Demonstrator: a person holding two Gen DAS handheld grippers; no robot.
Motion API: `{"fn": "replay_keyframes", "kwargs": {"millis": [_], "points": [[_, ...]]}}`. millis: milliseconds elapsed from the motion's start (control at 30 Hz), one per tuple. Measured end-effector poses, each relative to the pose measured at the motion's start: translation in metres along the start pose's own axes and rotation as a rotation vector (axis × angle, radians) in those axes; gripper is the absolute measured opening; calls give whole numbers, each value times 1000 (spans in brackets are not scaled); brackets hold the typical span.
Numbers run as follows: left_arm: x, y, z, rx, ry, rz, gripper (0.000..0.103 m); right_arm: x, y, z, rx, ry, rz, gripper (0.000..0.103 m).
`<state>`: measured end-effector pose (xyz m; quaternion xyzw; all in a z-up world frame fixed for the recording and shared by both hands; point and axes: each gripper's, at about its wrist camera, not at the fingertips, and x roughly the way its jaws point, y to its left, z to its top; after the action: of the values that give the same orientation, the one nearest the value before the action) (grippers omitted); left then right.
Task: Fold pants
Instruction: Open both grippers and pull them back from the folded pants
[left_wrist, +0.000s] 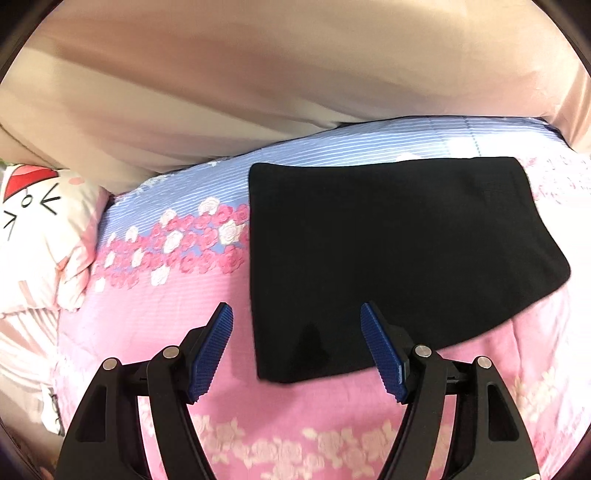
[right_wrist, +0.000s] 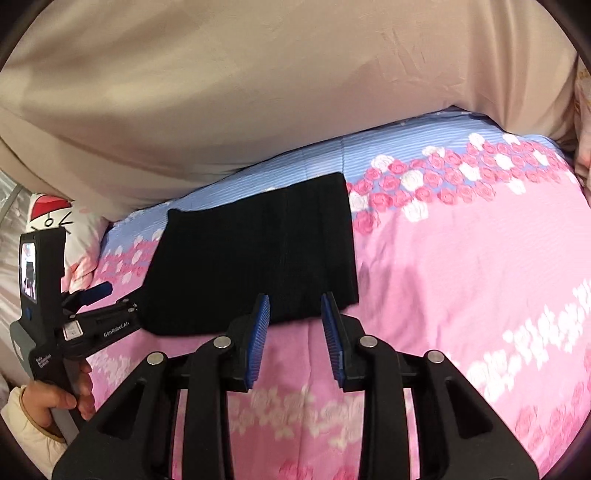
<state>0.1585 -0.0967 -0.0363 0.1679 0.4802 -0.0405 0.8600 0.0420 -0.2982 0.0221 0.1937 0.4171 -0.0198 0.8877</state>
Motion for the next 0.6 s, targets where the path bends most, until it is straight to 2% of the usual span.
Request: {"fn": "replay_keyframes", "kwargs": {"millis": [300, 600], "points": [[-47, 7, -25, -56, 0, -44, 70, -31, 18, -19, -34, -12, -11, 29], [-83, 11, -44, -64, -33, -44, 70, -55, 40, -23, -70, -53, -1, 30]]}}
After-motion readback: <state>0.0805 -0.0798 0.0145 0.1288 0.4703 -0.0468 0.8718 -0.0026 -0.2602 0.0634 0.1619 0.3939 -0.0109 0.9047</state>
